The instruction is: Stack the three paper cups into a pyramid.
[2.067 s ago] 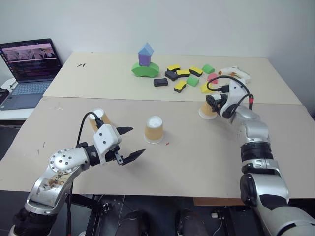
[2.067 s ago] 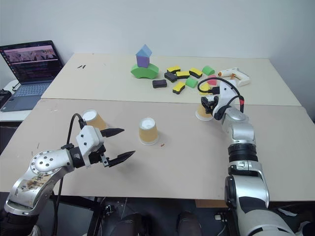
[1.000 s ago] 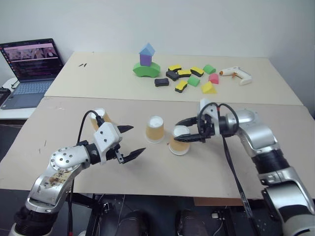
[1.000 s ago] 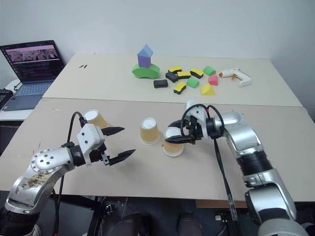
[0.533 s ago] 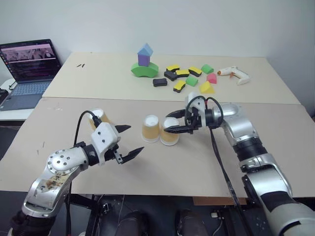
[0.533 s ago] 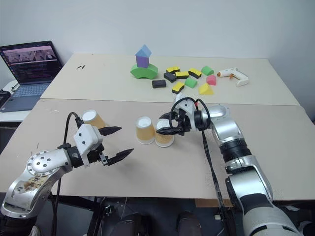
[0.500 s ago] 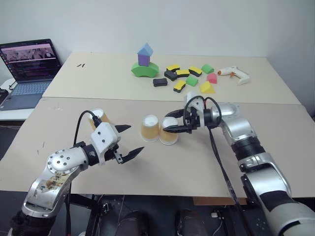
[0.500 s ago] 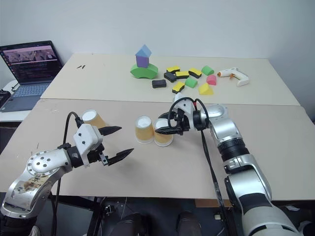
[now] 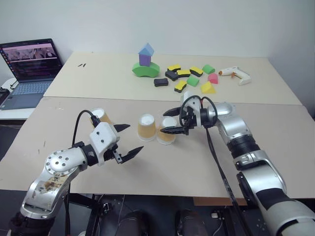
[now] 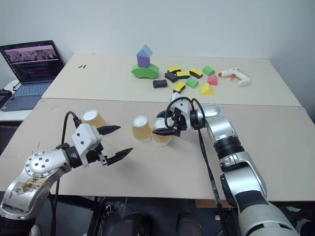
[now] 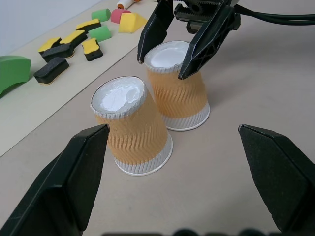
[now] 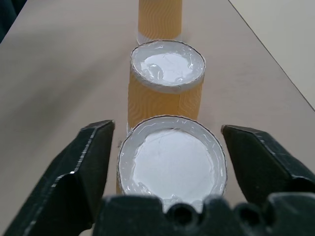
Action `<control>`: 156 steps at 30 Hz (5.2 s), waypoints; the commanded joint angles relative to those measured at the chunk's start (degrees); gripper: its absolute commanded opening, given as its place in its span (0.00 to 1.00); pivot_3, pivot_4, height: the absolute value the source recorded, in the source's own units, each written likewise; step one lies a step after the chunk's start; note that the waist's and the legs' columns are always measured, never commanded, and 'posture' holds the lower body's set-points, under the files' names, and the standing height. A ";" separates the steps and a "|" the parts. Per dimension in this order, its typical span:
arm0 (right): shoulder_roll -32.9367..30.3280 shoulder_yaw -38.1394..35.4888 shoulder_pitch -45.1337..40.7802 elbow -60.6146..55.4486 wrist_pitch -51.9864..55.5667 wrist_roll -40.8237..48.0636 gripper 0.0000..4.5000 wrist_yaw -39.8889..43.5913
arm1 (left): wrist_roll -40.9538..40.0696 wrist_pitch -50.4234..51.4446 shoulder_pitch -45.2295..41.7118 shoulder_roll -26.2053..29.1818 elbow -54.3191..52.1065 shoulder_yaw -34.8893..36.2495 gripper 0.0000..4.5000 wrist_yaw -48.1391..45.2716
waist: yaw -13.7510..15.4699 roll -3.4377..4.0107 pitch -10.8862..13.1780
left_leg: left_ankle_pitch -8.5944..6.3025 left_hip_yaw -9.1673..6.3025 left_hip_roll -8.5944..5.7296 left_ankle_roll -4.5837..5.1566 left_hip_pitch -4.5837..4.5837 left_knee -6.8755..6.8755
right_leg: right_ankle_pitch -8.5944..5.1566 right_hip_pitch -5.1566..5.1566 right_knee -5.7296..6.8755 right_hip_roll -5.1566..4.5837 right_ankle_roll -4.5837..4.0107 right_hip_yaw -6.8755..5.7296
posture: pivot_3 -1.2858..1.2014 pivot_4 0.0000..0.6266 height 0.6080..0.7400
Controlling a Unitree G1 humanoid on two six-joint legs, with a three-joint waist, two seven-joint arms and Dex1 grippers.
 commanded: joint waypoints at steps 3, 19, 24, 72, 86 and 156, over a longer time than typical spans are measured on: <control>-0.60 -2.25 -1.35 -2.57 -0.22 0.77 0.98 0.36 | -0.56 0.14 -0.24 -0.26 -2.16 0.65 1.00 0.75 | 0.00 0.00 0.00 | 0.00 0.00 0.00 0.00 0.00 0.00 | 0.00 0.00 0.00 0.00 0.00 0.00 | 0.52 0.24 0.73; -7.35 -13.81 9.55 -38.22 27.06 15.05 0.98 -9.84 | 17.41 6.08 10.53 -20.54 -11.20 1.29 1.00 35.57 | 0.32 -0.01 0.00 | -0.03 -0.08 0.01 0.04 -0.03 -0.02 | 0.01 0.01 -0.02 -0.34 0.00 0.02 | 0.52 0.24 0.73; -8.90 -17.51 13.83 -40.99 29.71 13.75 0.98 -18.61 | 22.07 7.30 11.29 -25.82 -7.73 1.55 1.00 41.82 | 0.98 -0.08 -0.04 | -0.06 -0.10 -0.01 0.06 0.00 -0.01 | 0.10 0.06 0.01 -0.50 -0.02 -0.09 | 0.52 0.24 0.73; -15.69 -21.20 22.60 -43.46 27.24 18.94 0.98 -20.27 | 9.22 -4.30 -15.71 -18.44 28.46 9.26 1.00 24.58 | 1.51 -0.12 -0.03 | -0.08 -0.04 -0.03 0.18 -0.13 0.09 | 0.09 0.07 -0.11 -0.12 0.05 -0.22 | 0.52 0.24 0.73; -15.15 -21.62 22.45 -42.36 26.34 18.15 1.00 -22.17 | 9.07 -5.52 -20.87 -18.88 32.74 7.91 0.68 23.51 | 1.60 -0.12 -0.03 | -0.08 -0.04 -0.03 0.18 -0.13 0.11 | 0.09 0.07 -0.09 -0.11 0.05 -0.22 | 0.52 0.24 0.73; -13.69 -24.52 30.68 -46.56 26.56 19.00 1.00 -29.71 | -1.29 4.59 -74.28 -12.43 69.50 0.60 0.98 -45.46 | 0.06 -0.39 0.11 | -0.03 -0.23 -0.23 0.31 -0.63 0.17 | -0.05 -0.13 0.03 -0.08 0.40 -0.84 | 0.52 0.24 0.73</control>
